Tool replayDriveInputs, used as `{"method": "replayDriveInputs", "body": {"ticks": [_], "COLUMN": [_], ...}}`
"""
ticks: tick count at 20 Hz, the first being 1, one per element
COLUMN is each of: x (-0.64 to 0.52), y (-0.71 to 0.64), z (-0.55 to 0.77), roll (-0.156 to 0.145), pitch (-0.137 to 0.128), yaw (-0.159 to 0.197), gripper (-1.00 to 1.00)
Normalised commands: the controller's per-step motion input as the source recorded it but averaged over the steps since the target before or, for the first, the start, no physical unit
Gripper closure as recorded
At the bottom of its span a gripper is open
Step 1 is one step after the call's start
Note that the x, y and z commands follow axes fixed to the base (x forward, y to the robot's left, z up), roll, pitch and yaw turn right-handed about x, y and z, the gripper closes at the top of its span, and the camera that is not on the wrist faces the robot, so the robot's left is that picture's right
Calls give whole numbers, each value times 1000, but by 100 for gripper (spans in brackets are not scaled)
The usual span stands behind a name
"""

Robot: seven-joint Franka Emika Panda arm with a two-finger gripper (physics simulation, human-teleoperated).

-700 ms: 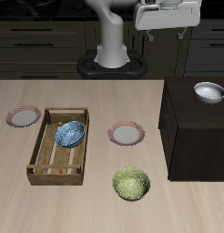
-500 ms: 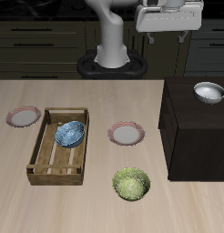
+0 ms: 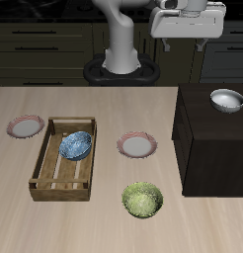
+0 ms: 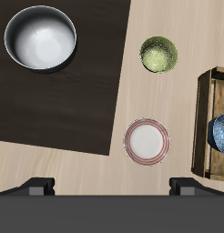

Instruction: Place the white bowl on the off-center plate and place the green bowl on top of the wooden shelf

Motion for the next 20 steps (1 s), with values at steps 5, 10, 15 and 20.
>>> {"method": "replayDriveInputs", "body": {"ticks": [5,10,15,20], "x": [217,183,128,98], "y": [104,170,185,122], "z": [3,3,18,51], "roll": [-10,-12,1,-14], "pitch": [-2,-15,0,-30], "yaw": [-9,6,-4,9], "gripper": [-100,-100,-100,-100]}}
